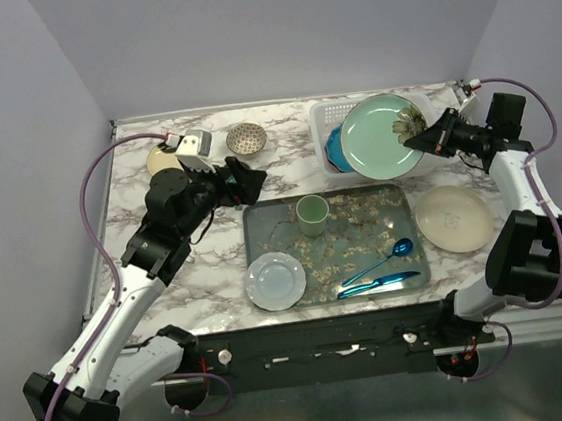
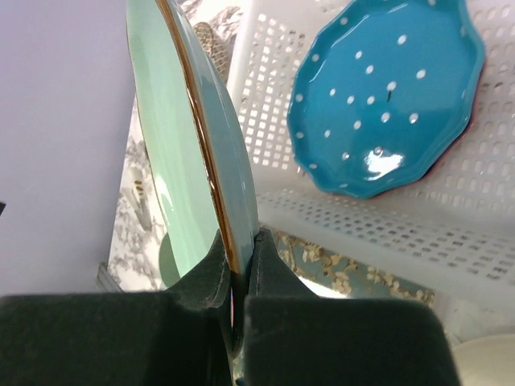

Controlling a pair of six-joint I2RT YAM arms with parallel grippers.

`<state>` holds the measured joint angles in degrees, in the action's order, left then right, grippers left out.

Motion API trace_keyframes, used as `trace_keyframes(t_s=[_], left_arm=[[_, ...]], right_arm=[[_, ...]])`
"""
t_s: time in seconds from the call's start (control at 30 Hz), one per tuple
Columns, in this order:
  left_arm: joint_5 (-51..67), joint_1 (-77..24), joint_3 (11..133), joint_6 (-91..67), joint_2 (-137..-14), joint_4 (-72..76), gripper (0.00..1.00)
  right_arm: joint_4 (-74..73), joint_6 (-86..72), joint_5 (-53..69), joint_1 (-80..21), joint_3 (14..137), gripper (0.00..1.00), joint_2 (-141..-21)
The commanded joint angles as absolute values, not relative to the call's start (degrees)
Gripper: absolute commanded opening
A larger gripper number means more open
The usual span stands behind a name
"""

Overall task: Place the mixed dishes into the plastic bin
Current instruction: Place the plate in the plastic bin.

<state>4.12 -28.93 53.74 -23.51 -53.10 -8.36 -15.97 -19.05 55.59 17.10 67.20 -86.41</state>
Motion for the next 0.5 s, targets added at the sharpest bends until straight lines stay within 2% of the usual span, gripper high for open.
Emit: trace_keyframes(t_s=[0.0,0.47], left_arm=[[-3.86,-28.65,50.72,-13.28,-50.36,-13.27,0.99],[-5.54,-28.48,48.69,-10.63,-47.28,-13.97,0.99]], right_arm=[[-11.6,-22.5,50.81,15.12,74.52,0.02,-91.39],[-12.22,-21.18,44.48,10.55,85.51,0.05,-107.66]])
